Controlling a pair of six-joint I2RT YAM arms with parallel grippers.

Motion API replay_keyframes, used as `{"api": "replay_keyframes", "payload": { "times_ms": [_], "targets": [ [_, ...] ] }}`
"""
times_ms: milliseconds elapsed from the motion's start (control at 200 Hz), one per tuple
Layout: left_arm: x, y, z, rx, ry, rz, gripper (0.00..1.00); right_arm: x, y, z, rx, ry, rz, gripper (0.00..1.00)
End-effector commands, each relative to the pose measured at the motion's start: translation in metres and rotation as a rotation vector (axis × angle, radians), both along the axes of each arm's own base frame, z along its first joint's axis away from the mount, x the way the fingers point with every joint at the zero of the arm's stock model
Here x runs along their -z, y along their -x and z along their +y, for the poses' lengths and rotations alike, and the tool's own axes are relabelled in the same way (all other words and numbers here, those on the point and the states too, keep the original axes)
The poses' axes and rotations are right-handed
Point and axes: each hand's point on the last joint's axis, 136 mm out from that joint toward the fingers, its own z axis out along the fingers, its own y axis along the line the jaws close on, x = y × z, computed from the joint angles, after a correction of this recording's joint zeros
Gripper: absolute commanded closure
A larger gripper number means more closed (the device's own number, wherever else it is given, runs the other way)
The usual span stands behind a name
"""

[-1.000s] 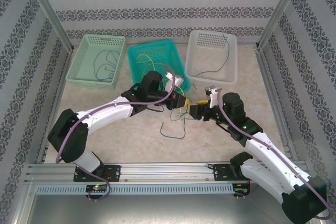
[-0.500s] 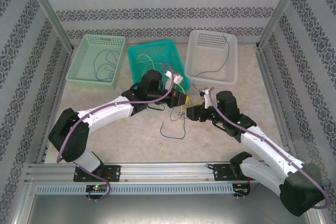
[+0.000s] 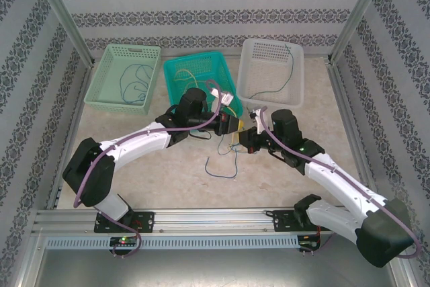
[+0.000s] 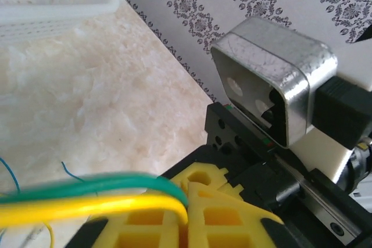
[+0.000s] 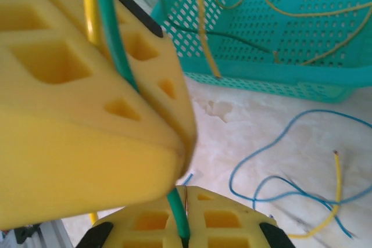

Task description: Untangle the cables

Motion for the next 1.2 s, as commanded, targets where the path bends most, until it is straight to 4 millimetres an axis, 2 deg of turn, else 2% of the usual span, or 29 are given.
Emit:
{"api": "replay_keyframes", "payload": {
  "times_ms": [0, 110, 290, 340, 455, 600, 794, 959, 1024, 1129, 1194],
  "targets": [
    [-0.002, -0.005, 0.012, -0.007, -0.082, -0.046, 0.82, 0.006, 0.004, -0.028, 0.083, 0.133, 0.035, 1.00],
    [0.015, -0.001, 0.013, 0.017, -0.135, -0.014, 0.66, -0.004, 0.006, -0.040, 0.133, 0.129, 0.030, 1.00],
    [0.035, 0.002, 0.020, 0.009, -0.191, 0.006, 0.63, -0.025, 0.000, -0.061, 0.240, 0.083, 0.006, 1.00],
    [0.037, 0.004, 0.022, 0.010, -0.202, 0.005, 0.66, -0.032, -0.002, -0.065, 0.257, 0.072, 0.002, 1.00],
    [0.042, 0.004, 0.028, -0.005, -0.237, -0.004, 0.80, -0.050, -0.007, -0.074, 0.294, 0.055, -0.011, 1.00],
    [0.046, 0.000, 0.031, -0.027, -0.264, -0.006, 0.91, -0.070, -0.009, -0.069, 0.272, 0.001, -0.025, 1.00],
    [0.054, -0.008, 0.037, -0.080, -0.301, 0.000, 0.98, -0.074, -0.004, -0.064, 0.238, -0.015, -0.006, 1.00],
    [0.069, -0.017, 0.051, -0.163, -0.391, 0.007, 1.00, -0.078, 0.007, -0.067, 0.218, 0.023, 0.008, 1.00],
    [0.066, -0.013, 0.047, -0.126, -0.375, -0.002, 1.00, -0.083, 0.009, -0.071, 0.230, 0.021, -0.003, 1.00],
    [0.063, -0.004, 0.037, -0.054, -0.327, 0.012, 1.00, -0.103, 0.007, -0.072, 0.245, -0.043, -0.043, 1.00],
    [0.062, 0.002, 0.031, -0.016, -0.310, 0.021, 0.97, -0.113, 0.005, -0.070, 0.248, -0.085, -0.058, 1.00]
  ]
}}
